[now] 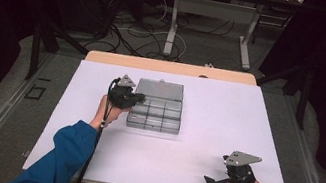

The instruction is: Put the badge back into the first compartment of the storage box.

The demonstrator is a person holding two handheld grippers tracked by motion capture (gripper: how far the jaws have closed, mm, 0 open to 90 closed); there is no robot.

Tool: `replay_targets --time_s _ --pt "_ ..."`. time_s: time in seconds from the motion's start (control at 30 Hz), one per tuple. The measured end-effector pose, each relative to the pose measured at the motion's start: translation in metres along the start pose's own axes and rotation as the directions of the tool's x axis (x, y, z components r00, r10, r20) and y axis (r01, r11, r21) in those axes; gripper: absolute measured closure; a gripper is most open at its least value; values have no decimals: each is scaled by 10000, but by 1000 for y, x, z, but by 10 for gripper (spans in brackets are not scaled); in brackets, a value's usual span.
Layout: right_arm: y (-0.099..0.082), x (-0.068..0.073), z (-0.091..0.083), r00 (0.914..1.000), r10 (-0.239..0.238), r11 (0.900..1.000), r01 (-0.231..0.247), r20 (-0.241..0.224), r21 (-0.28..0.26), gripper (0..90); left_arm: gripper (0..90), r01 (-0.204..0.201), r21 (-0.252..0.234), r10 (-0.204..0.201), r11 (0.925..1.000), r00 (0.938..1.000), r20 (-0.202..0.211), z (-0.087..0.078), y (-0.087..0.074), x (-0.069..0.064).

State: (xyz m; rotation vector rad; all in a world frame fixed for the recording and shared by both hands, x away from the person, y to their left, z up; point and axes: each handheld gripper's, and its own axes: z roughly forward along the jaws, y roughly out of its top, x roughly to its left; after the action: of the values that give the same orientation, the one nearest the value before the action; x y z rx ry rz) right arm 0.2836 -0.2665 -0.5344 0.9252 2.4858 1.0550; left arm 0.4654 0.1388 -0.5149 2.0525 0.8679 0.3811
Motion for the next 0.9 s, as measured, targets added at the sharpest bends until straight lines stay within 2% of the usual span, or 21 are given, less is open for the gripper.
replay_targets --time_s 0.13,0.17,0.2,0.27,0.3,0.37,0.57,0.67,0.77,0.9 --pt "1 0 1 10000 -70 10000 70 -33 -26 11 879 18 56 -18 10000 10000 -21 1 -1 0" --pt "1 0 0 10000 -76 10000 76 -62 -9 11 879 12 239 -14 9997 10000 94 0 0 1" --pt "1 -1 1 9997 -218 9998 217 -69 -48 11 879 77 108 -77 9999 10000 14 2 -1 1" --pt "1 0 1 9998 -170 9999 170 -50 -13 11 879 96 137 -96 9999 10000 28 3 -2 1" --pt "1 0 1 9999 -90 10000 90 -66 -1 11 879 73 387 -77 9992 9999 111 2 -2 2" --pt "0 0 0 10000 -52 10000 52 -53 8 11 879 77 294 -78 9995 10000 34 5 -3 2" --pt "2 1 2 9997 -260 9997 260 -11 5 11 879 205 597 -204 9980 9998 -14 10 -7 5" --pt "2 2 2 9999 -110 9999 110 -23 40 11 878 303 727 -302 9969 9995 -22 12 -9 6" --pt "2 2 3 9998 -210 9998 210 -13 -14 11 877 360 936 -358 9950 9994 -40 15 -10 7" --pt "3 2 3 9996 -271 9995 272 -65 189 11 876 361 1047 -358 9938 9993 -56 18 -11 8"
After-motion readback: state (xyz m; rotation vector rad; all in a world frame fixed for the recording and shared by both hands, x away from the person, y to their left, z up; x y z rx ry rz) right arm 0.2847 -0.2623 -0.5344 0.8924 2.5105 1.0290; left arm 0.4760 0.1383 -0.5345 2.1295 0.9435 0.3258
